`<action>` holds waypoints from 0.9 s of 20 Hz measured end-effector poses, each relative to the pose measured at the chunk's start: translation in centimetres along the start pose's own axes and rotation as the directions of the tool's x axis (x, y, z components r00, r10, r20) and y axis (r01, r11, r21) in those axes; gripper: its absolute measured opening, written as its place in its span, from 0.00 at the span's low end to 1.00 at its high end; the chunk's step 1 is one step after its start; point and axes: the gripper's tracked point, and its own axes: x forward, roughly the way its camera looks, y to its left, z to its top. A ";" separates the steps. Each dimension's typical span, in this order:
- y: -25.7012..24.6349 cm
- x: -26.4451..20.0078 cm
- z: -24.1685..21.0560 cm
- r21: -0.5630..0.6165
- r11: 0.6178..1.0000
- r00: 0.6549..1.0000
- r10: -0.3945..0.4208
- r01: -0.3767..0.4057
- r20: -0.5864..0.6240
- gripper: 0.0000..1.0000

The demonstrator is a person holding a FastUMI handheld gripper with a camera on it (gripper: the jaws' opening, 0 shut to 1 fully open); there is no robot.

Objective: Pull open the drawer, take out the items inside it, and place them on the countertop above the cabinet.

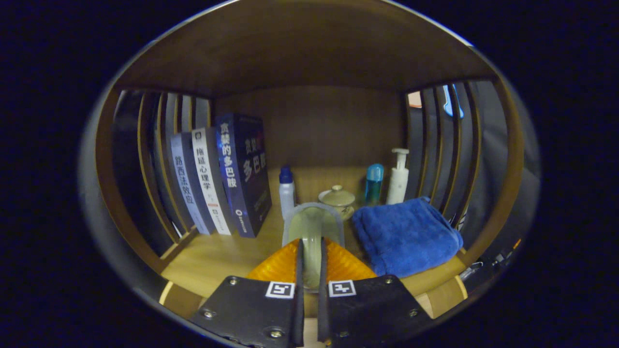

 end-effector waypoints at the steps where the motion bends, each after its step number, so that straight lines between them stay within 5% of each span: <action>1: 0.1 0.5 -0.7 -0.001 1.000 1.000 -0.005 0.005 -0.015 0.12; 13: -0.1 2.7 -2.5 -0.008 1.000 1.000 -0.028 0.028 -0.013 0.24; 18: -0.3 0.3 -1.9 -0.015 0.999 0.999 -0.045 0.045 0.011 0.85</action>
